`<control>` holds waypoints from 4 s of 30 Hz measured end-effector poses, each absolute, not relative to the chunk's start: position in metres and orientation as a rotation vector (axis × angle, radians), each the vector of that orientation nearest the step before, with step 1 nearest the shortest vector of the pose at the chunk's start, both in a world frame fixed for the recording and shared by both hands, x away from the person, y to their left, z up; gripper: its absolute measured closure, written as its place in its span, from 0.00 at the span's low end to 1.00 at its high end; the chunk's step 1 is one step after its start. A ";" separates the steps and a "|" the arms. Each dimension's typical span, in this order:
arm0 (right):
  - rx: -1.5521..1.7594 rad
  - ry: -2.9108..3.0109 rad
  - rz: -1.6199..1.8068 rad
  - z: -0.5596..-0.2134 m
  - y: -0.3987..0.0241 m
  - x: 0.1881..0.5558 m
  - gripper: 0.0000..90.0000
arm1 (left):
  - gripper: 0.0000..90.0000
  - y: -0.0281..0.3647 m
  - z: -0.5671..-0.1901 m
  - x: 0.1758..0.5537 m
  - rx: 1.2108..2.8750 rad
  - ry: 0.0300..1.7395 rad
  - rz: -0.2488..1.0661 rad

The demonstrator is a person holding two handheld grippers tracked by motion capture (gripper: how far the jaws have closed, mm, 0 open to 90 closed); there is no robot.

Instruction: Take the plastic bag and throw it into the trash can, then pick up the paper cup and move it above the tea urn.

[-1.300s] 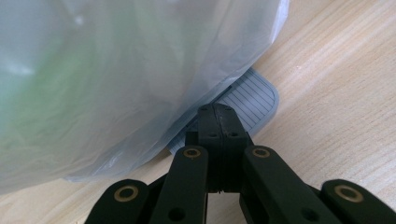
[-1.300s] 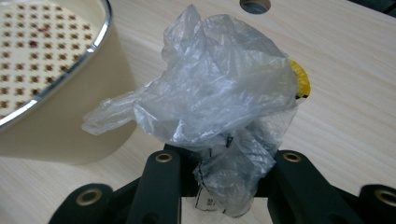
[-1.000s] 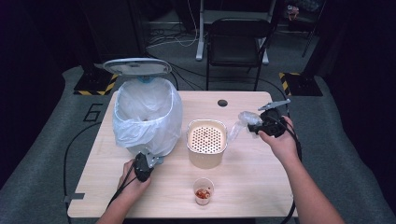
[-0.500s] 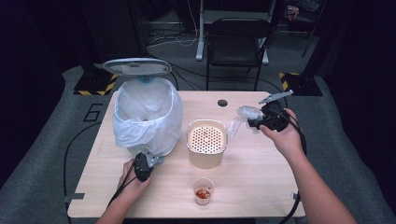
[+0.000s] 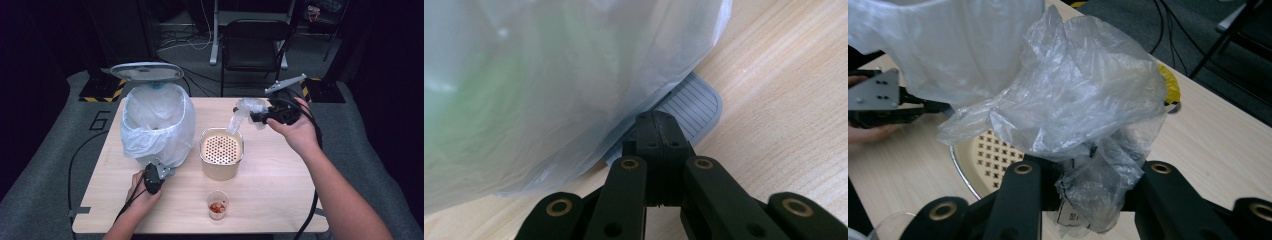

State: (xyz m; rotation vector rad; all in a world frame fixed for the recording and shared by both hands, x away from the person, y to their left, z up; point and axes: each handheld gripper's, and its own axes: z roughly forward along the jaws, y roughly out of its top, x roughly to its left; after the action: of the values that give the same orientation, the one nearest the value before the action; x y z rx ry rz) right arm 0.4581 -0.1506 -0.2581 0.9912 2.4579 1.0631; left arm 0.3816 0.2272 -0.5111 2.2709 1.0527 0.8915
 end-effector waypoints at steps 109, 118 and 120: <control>0.677 2.466 1.195 -0.296 -0.040 0.412 0.20 | 1.00 0.226 -0.510 0.383 2.287 1.054 0.881; 0.767 2.452 1.224 -0.335 -0.072 0.382 0.18 | 1.00 0.226 -0.510 0.383 2.294 1.051 0.881; 0.771 2.444 1.226 -0.343 -0.077 0.378 0.17 | 1.00 0.226 -0.510 0.383 2.296 1.049 0.884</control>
State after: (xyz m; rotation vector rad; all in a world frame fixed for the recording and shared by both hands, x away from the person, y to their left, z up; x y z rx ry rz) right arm 0.3777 -0.0773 -0.3433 0.7706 2.4444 1.2260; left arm 0.3825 0.2262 -0.5100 2.2963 1.0490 0.8841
